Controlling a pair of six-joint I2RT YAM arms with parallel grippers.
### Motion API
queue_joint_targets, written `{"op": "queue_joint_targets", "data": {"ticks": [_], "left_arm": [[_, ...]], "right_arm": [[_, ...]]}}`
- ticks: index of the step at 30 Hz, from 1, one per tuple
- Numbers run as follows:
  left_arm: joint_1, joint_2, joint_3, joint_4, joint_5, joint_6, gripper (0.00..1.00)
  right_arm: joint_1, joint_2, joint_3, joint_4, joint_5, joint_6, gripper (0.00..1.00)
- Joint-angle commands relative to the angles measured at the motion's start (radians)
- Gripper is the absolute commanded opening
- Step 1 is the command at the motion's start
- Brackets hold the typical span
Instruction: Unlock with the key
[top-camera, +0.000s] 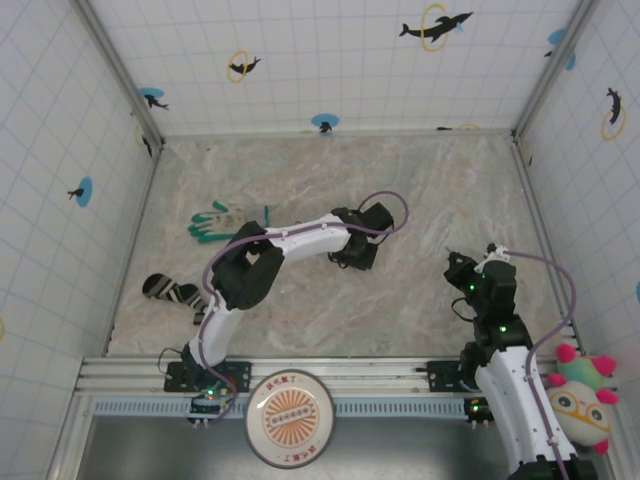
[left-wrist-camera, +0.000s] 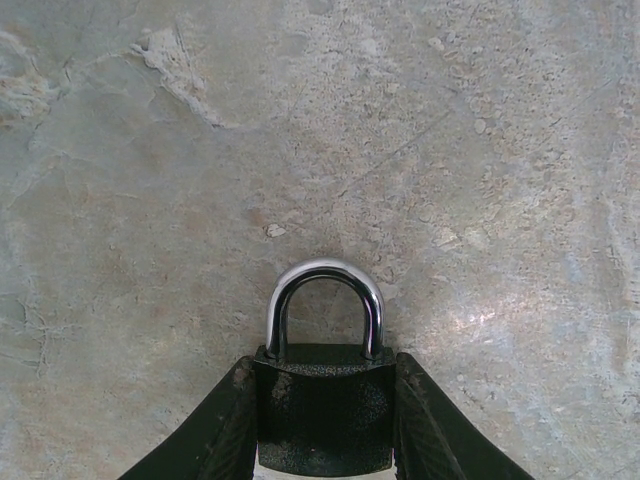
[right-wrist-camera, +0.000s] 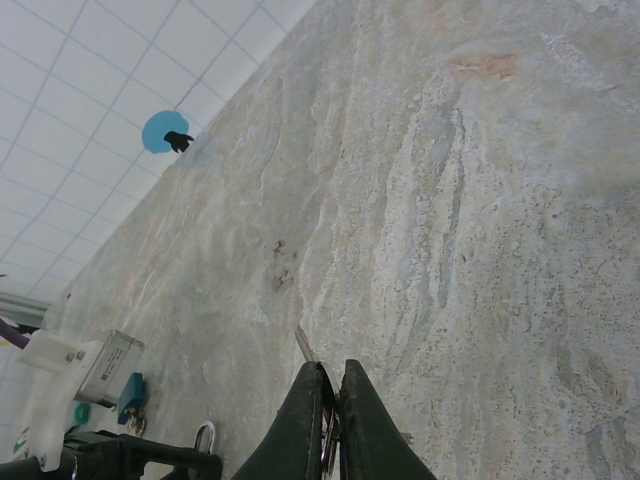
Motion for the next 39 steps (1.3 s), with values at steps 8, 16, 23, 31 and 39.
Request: {"op": "queue_joint_targets", "data": {"ticks": [8,16,23,31,39], "left_arm": [[0.101,-0.159,-0.172,0.155,0.083,-0.136,0.04],[0.165,-0.282,-0.183,0.237,0.116,-0.242,0.03],[0.2,-0.337,-0.176,0.284,0.141,-0.321,0.03],[0.238,-0.348,-0.154,0.329,0.212,-0.459,0.04],[0.252,-0.36,-0.195,0.376,0.286,-0.621,0.04]], "right_arm": [[0.084,0.032,-0.065,0.249,-0.136,-0.022,0.0],[0.346,0.129,-0.097,0.506,0.024,-0.016,0.0],[0.433,0.275,-0.1,0.724,0.114,0.031,0.0],[0.489,0.579,-0.049,1.027,0.139,0.085,0.0],[0.58,0.814,-0.002,1.249,0.23,0.077,0.0]]}}
